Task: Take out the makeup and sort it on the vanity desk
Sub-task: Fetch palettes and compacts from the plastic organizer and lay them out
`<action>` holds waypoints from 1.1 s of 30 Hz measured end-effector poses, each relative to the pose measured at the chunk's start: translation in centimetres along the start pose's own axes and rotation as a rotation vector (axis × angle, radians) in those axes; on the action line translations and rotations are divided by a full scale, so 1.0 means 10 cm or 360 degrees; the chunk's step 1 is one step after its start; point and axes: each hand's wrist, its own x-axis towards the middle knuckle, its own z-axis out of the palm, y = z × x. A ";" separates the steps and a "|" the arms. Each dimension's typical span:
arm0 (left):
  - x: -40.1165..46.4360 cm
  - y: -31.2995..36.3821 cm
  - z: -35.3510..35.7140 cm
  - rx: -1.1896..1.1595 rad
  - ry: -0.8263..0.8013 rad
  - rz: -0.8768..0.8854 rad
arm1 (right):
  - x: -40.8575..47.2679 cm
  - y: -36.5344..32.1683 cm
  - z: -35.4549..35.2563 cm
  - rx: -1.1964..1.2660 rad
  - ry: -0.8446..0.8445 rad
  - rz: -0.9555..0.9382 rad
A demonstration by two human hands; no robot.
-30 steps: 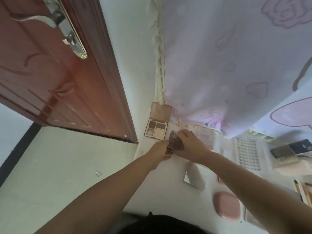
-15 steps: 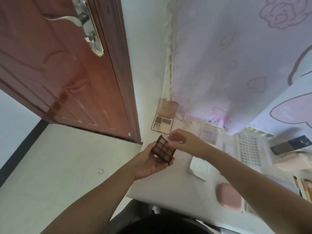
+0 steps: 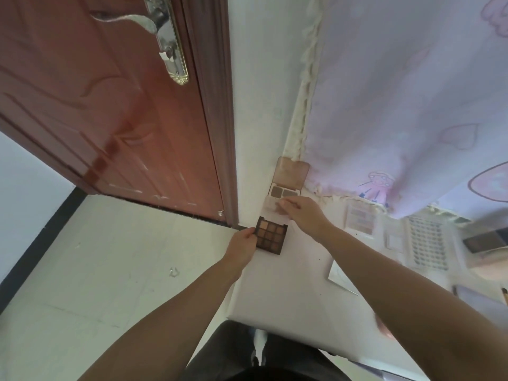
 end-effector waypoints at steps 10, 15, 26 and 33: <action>0.18 -0.01 0.05 0.0591 0.0070 0.0083 | 0.10 0.12 -0.03 -0.0040 0.0003 0.0067; -0.08 -0.02 0.22 0.0738 0.0282 0.0594 | -0.22 0.39 -0.50 -0.0527 0.0110 -0.0022; -0.36 -0.08 1.31 0.0711 -0.0611 0.0347 | -1.06 1.48 -0.32 -0.1561 -0.0080 -0.0039; -0.38 -0.06 1.15 0.0033 -0.0475 -0.0261 | -1.13 1.26 -0.38 -0.0709 0.0219 -0.0284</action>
